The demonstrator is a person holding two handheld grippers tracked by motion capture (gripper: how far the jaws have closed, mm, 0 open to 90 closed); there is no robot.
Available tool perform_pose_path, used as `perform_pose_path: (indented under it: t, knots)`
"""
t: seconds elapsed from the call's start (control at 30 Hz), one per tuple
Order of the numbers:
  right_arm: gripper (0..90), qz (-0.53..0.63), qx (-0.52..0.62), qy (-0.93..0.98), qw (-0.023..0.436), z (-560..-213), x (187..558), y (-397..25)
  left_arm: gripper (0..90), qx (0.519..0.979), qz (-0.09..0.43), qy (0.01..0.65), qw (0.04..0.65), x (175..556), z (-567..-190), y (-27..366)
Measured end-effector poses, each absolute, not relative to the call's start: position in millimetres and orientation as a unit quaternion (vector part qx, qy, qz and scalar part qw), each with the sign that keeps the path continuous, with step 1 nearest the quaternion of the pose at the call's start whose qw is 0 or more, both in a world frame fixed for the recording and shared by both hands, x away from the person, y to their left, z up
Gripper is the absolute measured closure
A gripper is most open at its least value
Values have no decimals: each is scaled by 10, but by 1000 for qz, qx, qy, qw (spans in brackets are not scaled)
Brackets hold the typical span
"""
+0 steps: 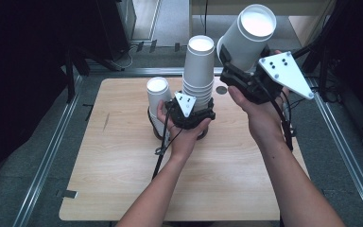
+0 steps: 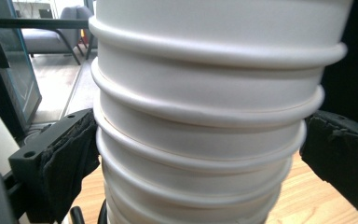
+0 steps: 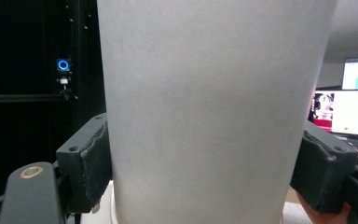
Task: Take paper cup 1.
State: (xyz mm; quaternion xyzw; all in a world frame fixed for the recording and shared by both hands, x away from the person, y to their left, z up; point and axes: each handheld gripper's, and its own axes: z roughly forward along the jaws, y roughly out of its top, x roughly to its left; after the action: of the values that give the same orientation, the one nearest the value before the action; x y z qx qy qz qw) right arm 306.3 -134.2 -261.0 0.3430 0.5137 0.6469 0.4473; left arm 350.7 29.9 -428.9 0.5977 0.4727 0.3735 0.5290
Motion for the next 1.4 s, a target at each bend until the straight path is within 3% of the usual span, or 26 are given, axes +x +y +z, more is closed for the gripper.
perform_pose_path:
  t: [0.37,0.83,1.4]
  knots:
    - [172,615,345,542,457,-2999,2905,-1482,0,623,358,441,538,3226,-4238,341]
    - [172,600,370,562,433,-3528,2693,-1642,0,652,339,400,548,2838,-4330,405]
    - [169,570,370,592,432,-4057,2505,-1644,0,644,324,398,567,2391,-4490,766]
